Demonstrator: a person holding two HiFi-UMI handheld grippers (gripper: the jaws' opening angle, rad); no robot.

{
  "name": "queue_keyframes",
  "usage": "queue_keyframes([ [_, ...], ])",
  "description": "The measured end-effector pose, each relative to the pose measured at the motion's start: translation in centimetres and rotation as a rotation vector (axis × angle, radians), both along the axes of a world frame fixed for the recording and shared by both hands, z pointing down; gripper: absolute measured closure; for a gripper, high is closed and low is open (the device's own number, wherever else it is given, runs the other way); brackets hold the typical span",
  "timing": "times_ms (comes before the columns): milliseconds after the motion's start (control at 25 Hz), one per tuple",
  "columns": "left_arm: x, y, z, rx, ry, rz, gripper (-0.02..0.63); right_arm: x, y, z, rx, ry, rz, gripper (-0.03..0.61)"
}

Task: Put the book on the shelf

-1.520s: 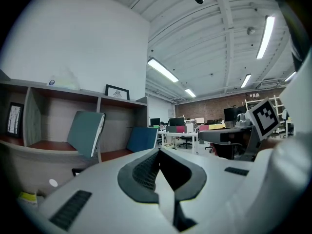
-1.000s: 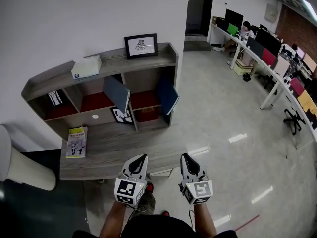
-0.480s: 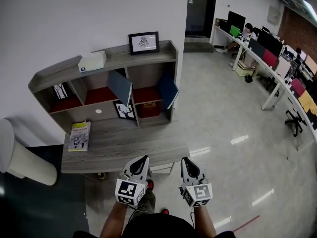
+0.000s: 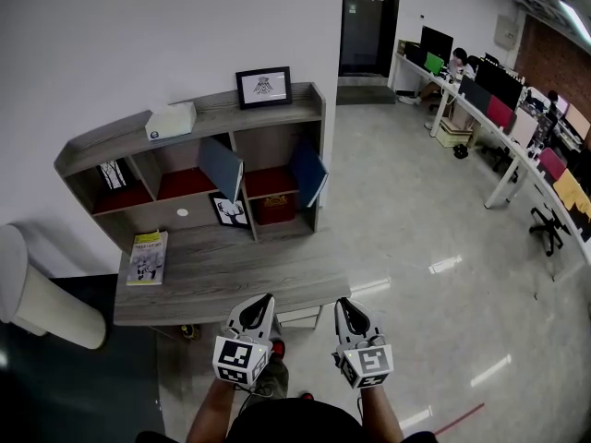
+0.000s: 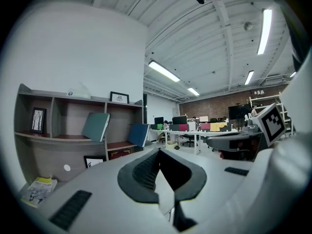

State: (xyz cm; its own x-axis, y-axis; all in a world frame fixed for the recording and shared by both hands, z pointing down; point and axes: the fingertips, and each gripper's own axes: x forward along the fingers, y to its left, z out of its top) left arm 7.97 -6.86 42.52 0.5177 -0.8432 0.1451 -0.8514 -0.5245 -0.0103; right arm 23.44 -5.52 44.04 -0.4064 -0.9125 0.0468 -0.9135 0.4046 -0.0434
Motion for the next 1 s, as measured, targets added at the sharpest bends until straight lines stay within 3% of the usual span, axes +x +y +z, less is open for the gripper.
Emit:
queue_keyframes([
  [1000, -0.4, -0.28, -0.22, -0.002, 0.001, -0.005, 0.607, -0.98, -0.43, 0.04, -0.008, -0.004, -0.018, 0.534],
])
